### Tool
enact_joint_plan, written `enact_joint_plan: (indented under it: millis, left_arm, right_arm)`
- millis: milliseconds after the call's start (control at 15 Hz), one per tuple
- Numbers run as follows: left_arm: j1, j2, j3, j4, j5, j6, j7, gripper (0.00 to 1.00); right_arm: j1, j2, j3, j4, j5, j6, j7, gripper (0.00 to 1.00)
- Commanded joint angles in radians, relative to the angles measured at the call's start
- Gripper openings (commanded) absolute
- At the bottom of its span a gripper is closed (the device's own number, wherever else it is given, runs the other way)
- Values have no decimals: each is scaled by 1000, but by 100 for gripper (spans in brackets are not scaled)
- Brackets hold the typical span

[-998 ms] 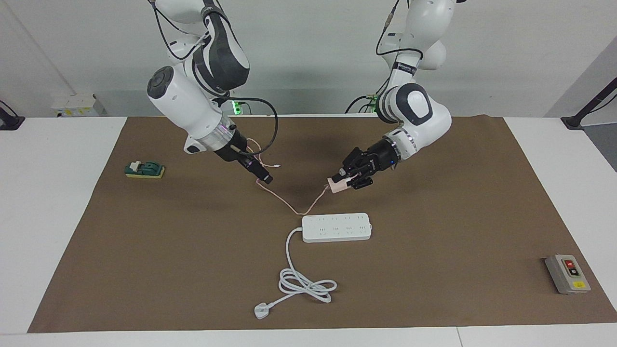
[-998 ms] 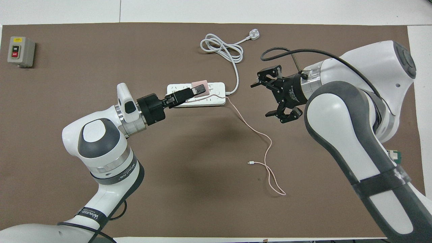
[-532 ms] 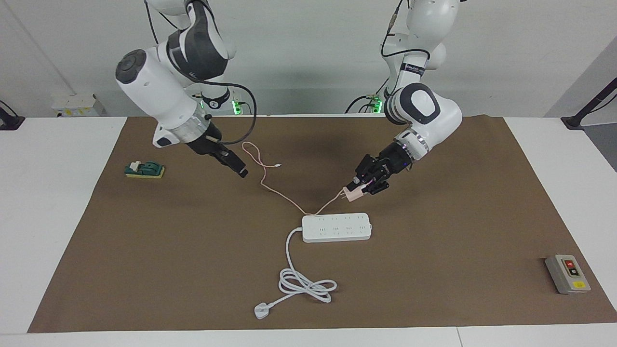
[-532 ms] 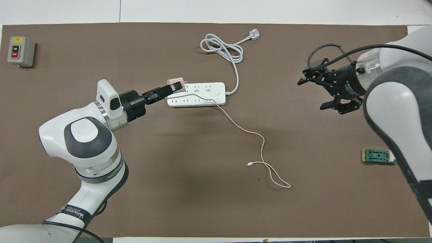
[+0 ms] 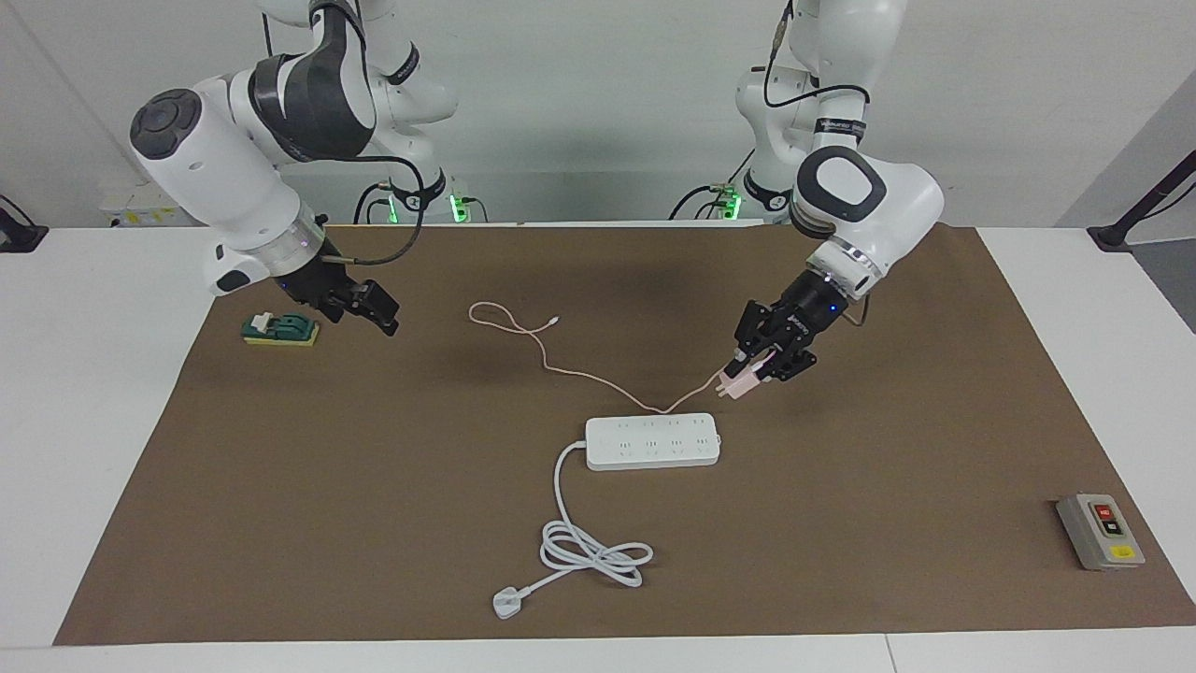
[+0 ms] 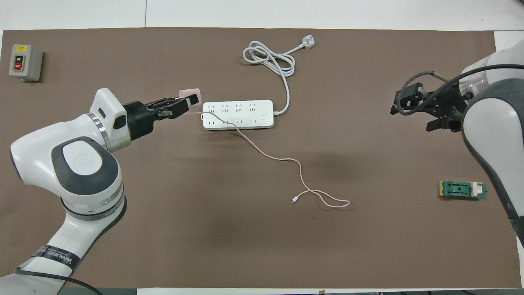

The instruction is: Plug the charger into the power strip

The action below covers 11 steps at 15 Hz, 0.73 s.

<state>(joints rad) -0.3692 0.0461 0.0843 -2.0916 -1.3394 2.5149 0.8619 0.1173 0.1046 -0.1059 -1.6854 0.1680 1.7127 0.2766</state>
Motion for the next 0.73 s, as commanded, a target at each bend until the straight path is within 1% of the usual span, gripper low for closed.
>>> enact_joint_plan:
  millis: [0, 133, 266, 399, 532, 666]
  left_arm:
    - [62, -5, -6, 62, 156, -102, -99, 0]
    - [90, -5, -6, 128, 288, -175, -235, 0]
    - [111, 0, -6, 212, 435, -264, -393, 0]
    - [131, 1, -6, 299, 584, -387, -560, 0]
    - [157, 3, -6, 413, 748, -550, -728, 0]
    - [180, 11, -6, 496, 853, -706, -811, 0]
  right_arm:
    - [-21, -74, 17, -19, -80, -65, -138, 100]
    - [-27, -124, 17, -40, -82, -120, -180, 100]
    - [-51, -131, 15, -43, -94, -116, -188, 100]
    - [-56, -129, 17, -40, -148, -96, -172, 100]
    - [-91, -115, 17, -37, -154, -30, -188, 100]
    - [-108, -105, 5, -37, -154, -31, -227, 100]
